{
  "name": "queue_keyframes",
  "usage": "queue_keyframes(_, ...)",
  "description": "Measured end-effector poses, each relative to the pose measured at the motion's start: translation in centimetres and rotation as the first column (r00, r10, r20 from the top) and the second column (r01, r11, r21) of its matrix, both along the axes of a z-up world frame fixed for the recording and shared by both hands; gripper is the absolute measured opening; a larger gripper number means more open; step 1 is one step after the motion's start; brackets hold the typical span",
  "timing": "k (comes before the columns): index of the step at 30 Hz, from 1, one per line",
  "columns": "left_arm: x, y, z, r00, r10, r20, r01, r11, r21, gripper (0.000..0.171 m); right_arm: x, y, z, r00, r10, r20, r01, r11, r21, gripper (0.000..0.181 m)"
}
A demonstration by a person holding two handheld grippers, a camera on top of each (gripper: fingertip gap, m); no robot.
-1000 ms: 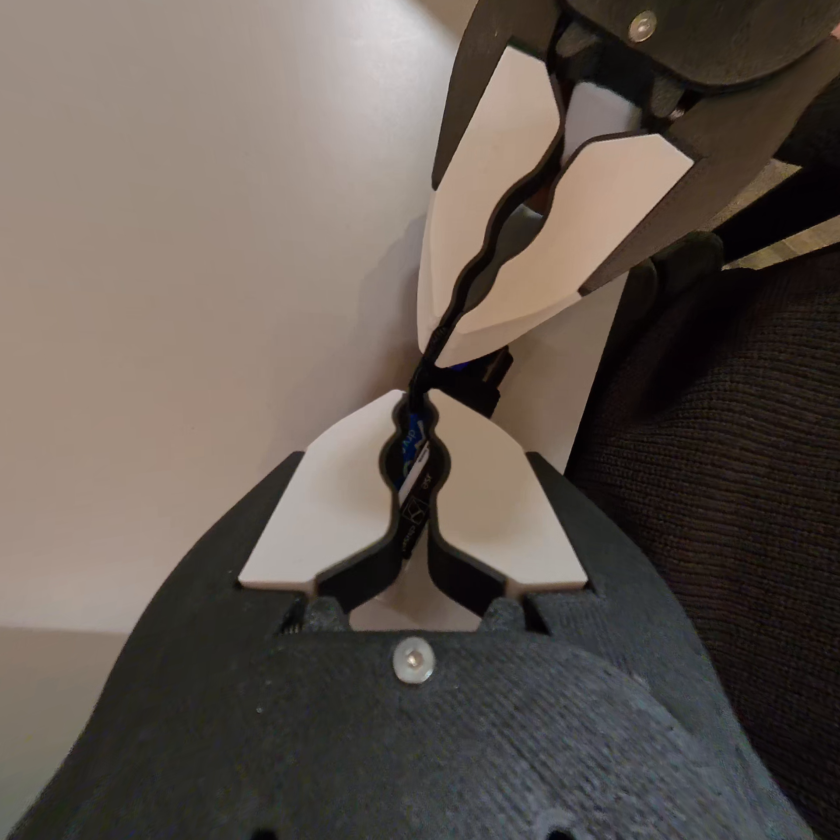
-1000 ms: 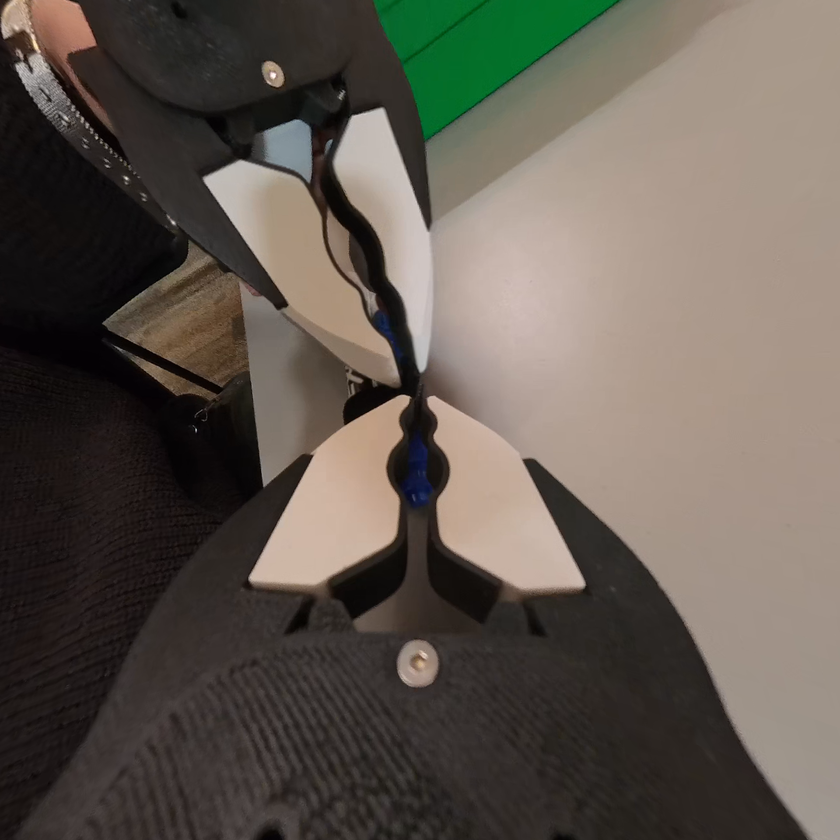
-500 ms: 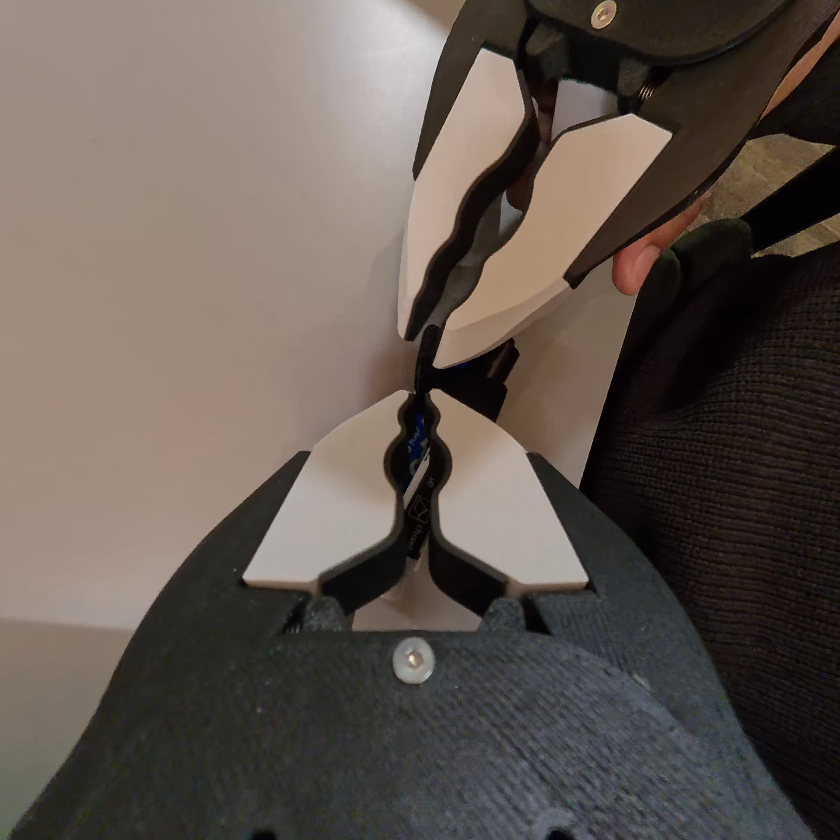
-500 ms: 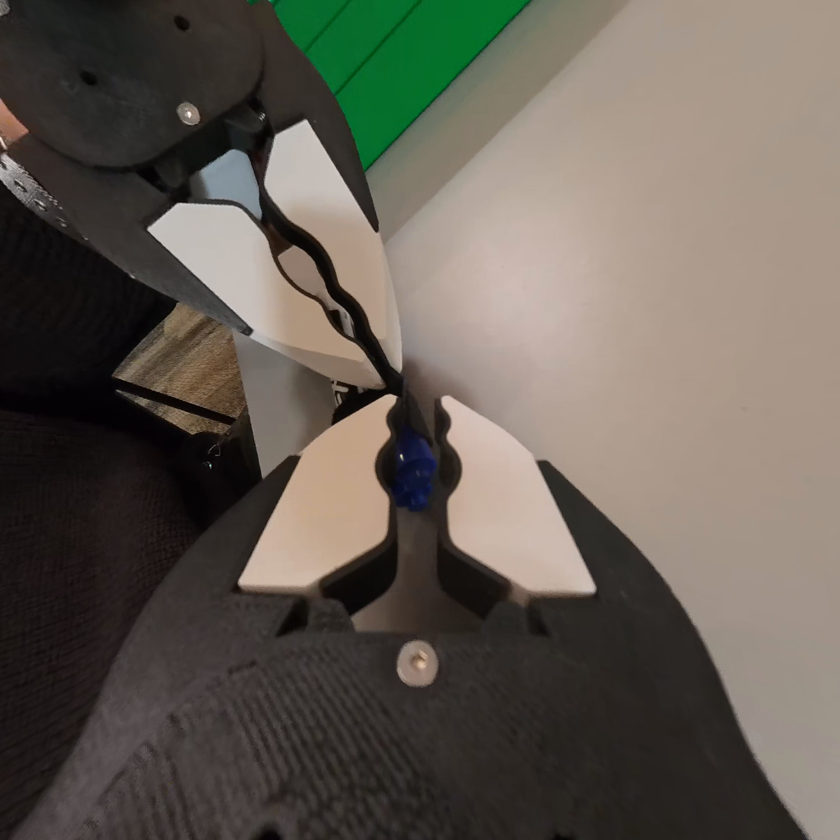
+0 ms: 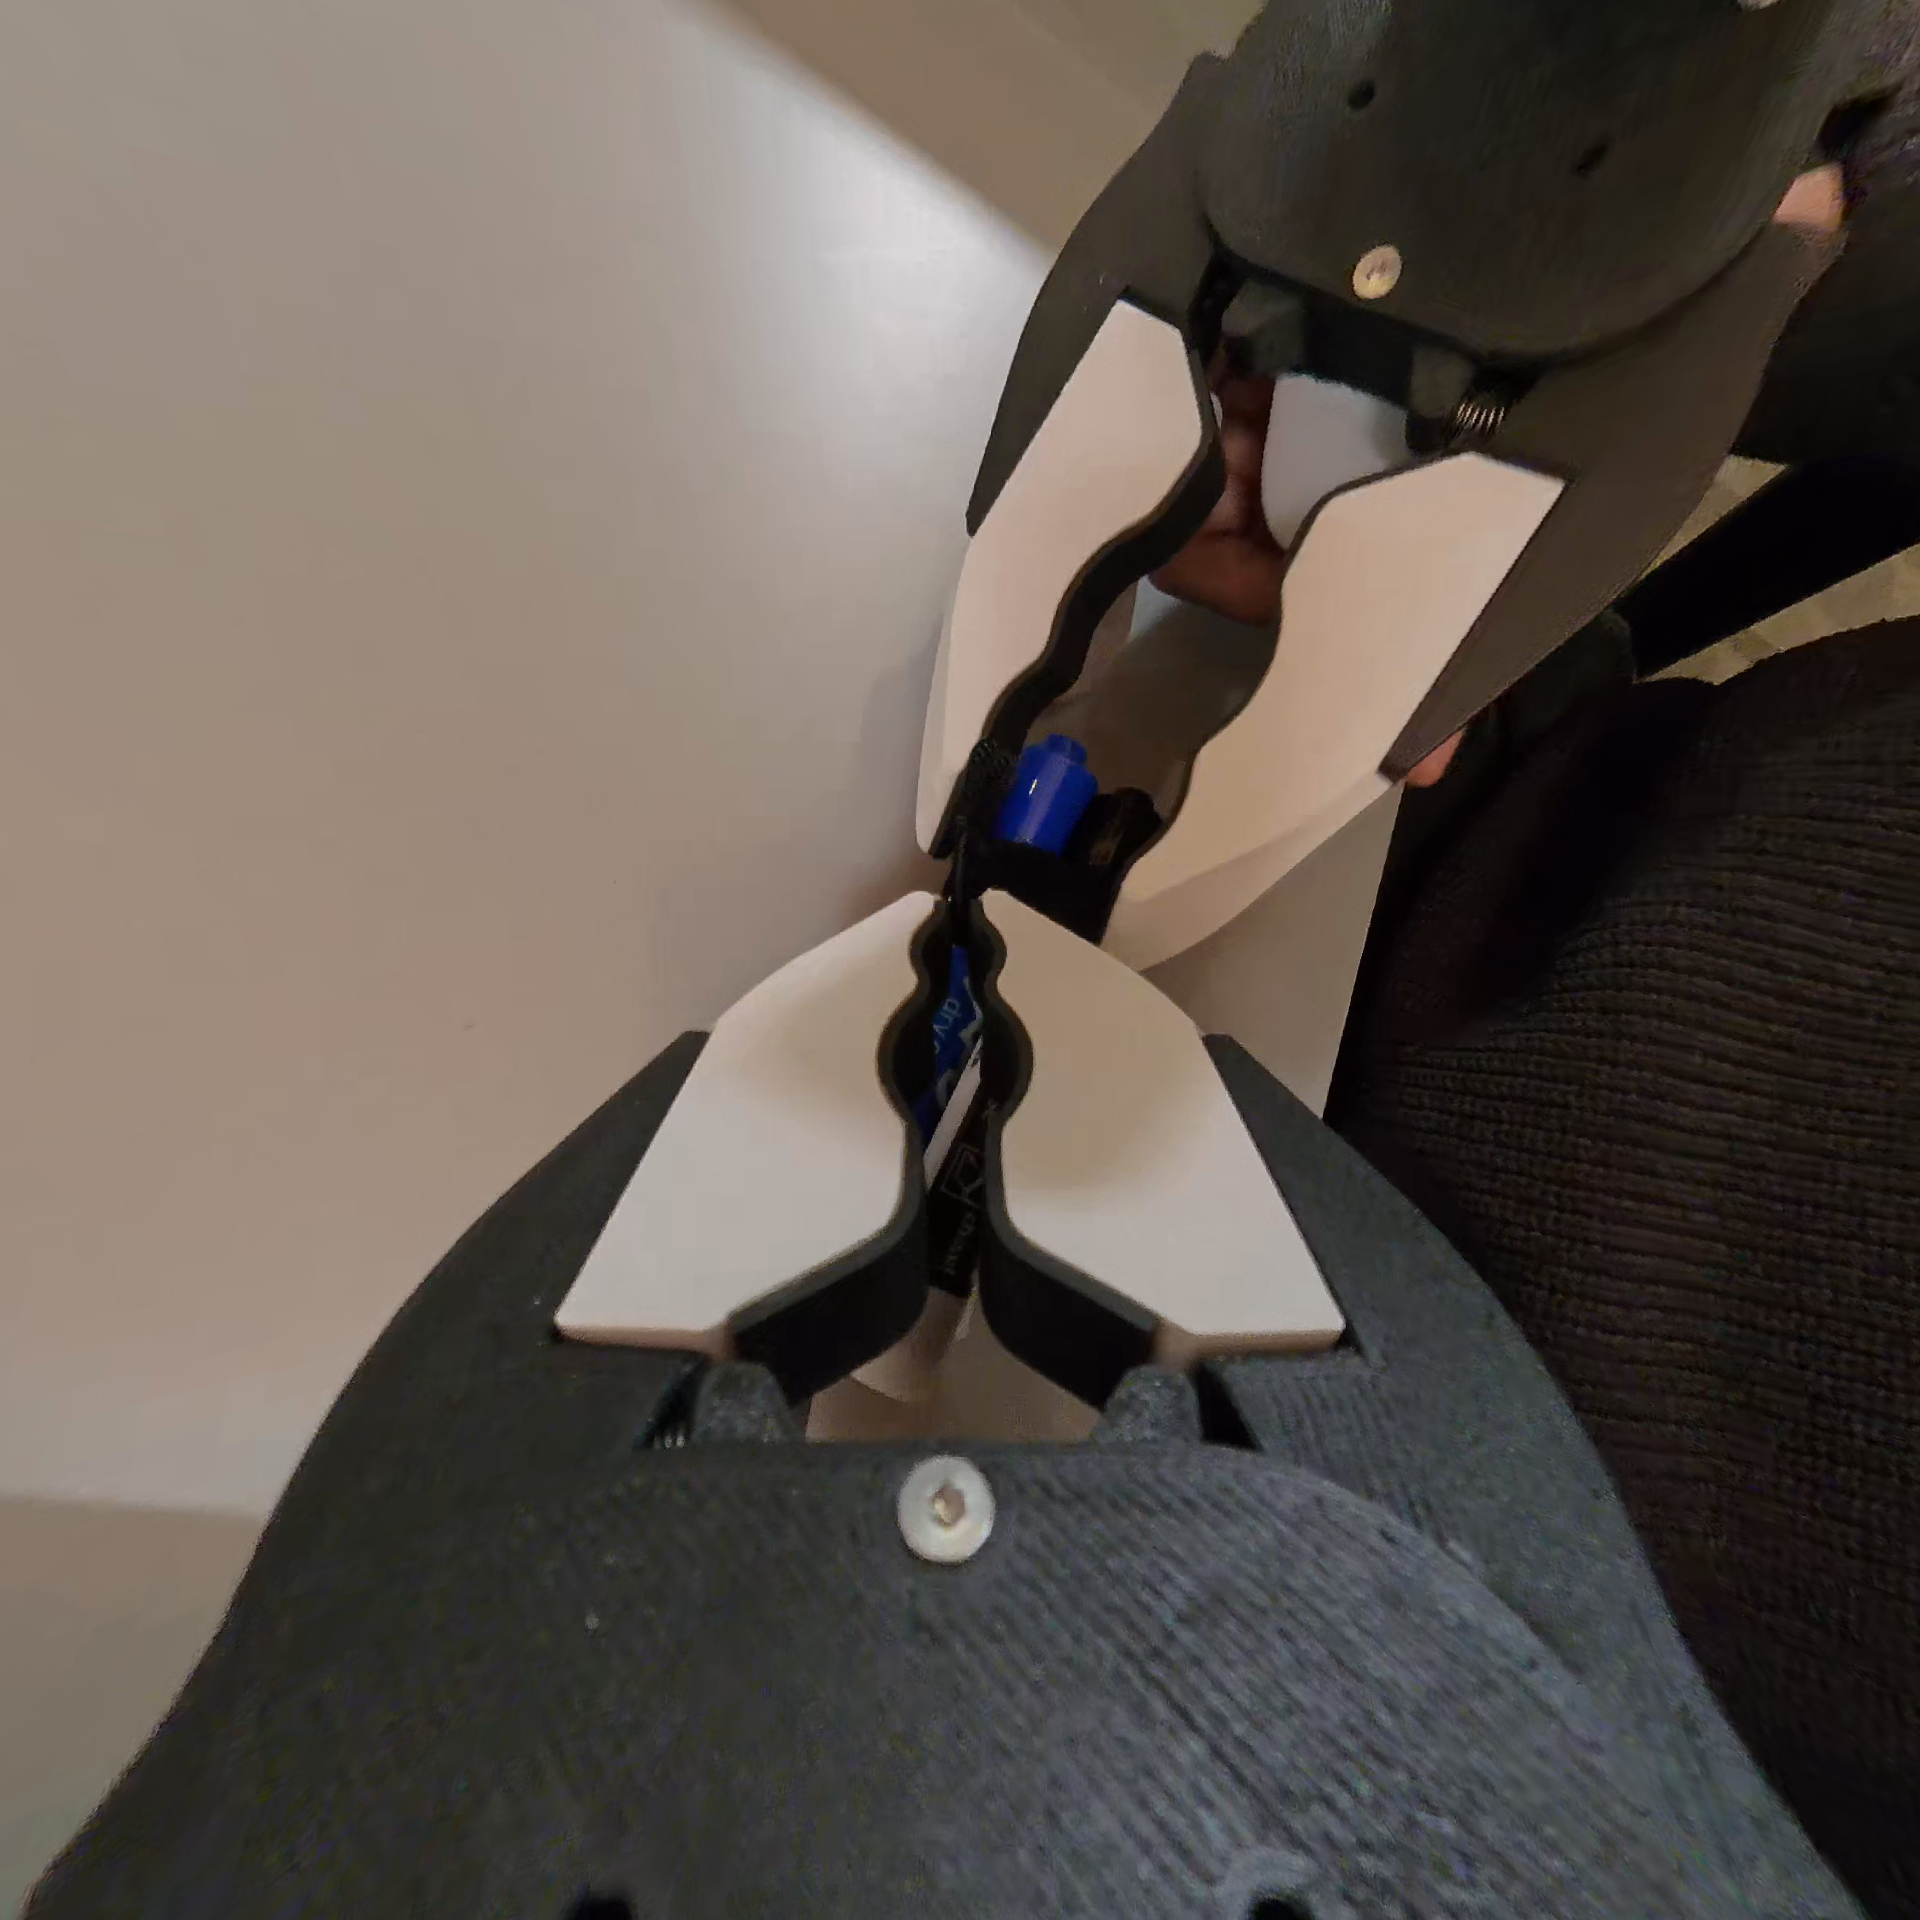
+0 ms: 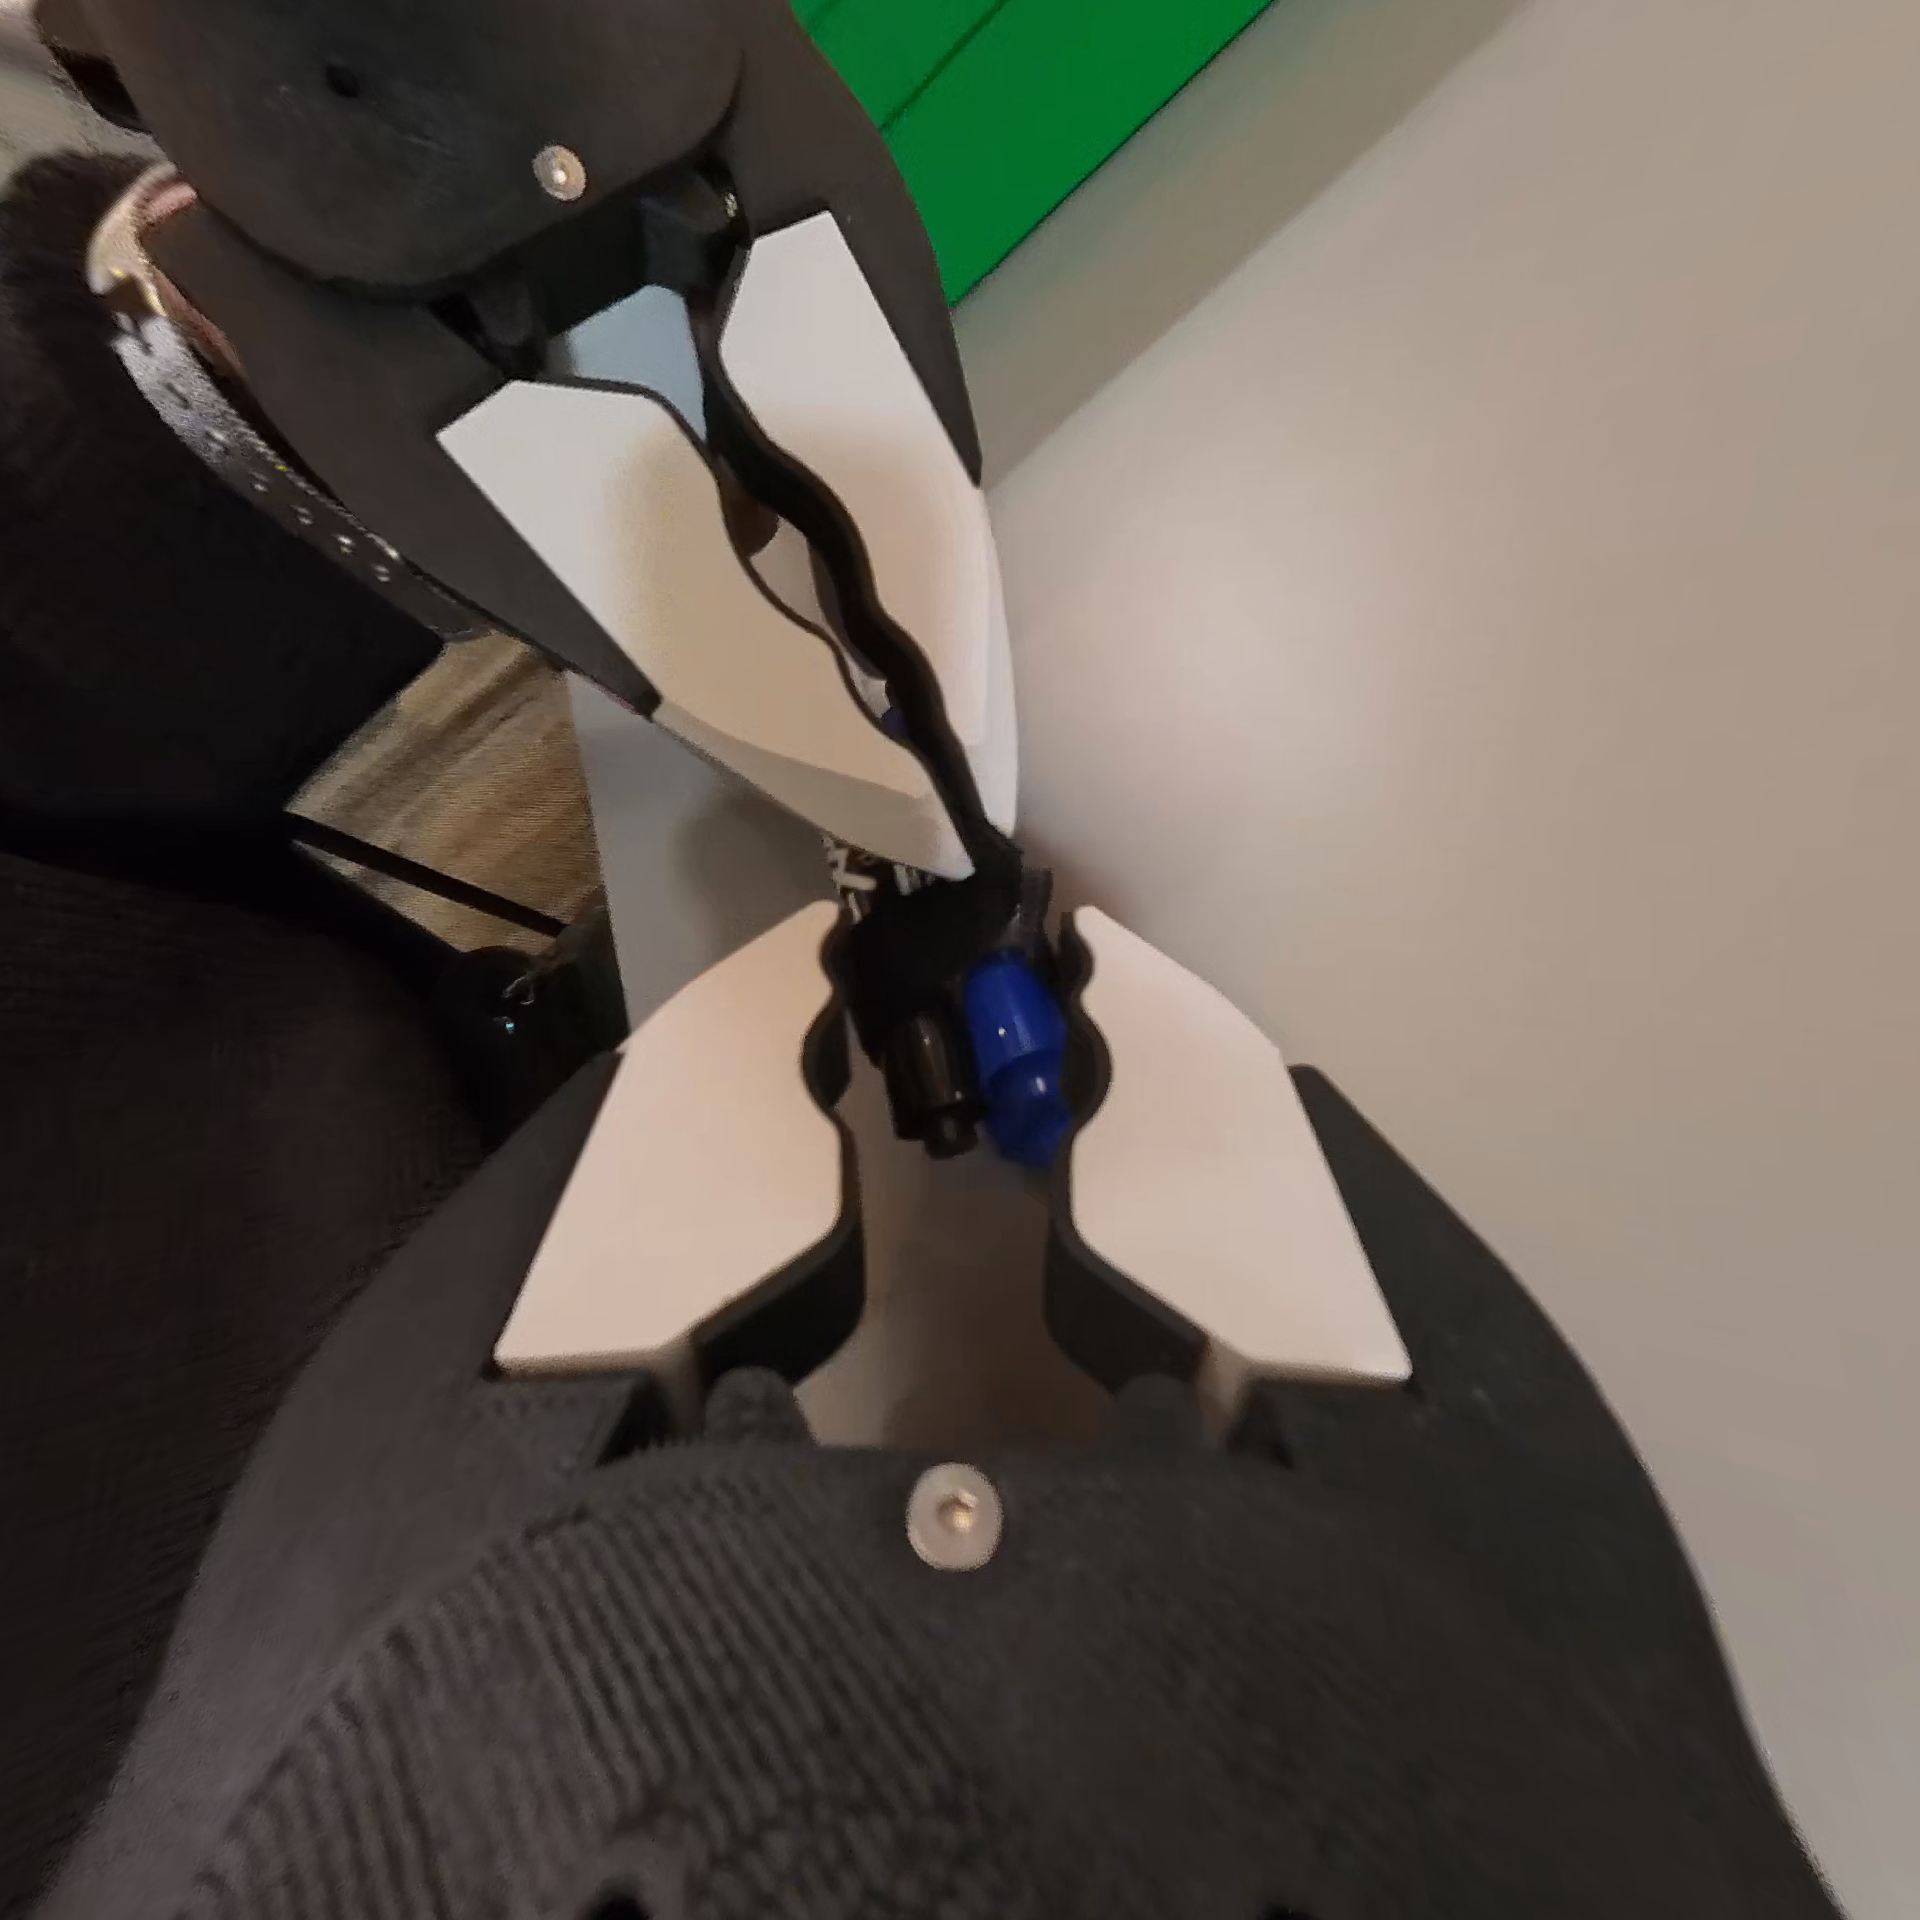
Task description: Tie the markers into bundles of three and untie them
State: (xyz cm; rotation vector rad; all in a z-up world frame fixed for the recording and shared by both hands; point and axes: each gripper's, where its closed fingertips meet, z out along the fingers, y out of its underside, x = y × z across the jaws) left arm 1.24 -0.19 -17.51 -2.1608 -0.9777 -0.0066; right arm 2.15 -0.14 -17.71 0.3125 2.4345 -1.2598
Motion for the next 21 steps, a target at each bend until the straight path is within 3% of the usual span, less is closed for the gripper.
queue_keyframes(8, -0.08, 0.30, 0.30, 0.999, 0.030, -0.011, -0.029, 0.996, 0.079, 0.003, -0.61, -0.16, 0.12, 0.999, -0.025, -0.028, 0.025, 1.000, -0.018, 0.020)
queue_keyframes(21, -0.07, 0.41, 0.73, 0.997, 0.050, -0.057, -0.046, 0.996, 0.074, 0.003, -0.75, -0.34, -0.05, 0.998, -0.034, -0.059, 0.033, 0.999, -0.016, 0.017)
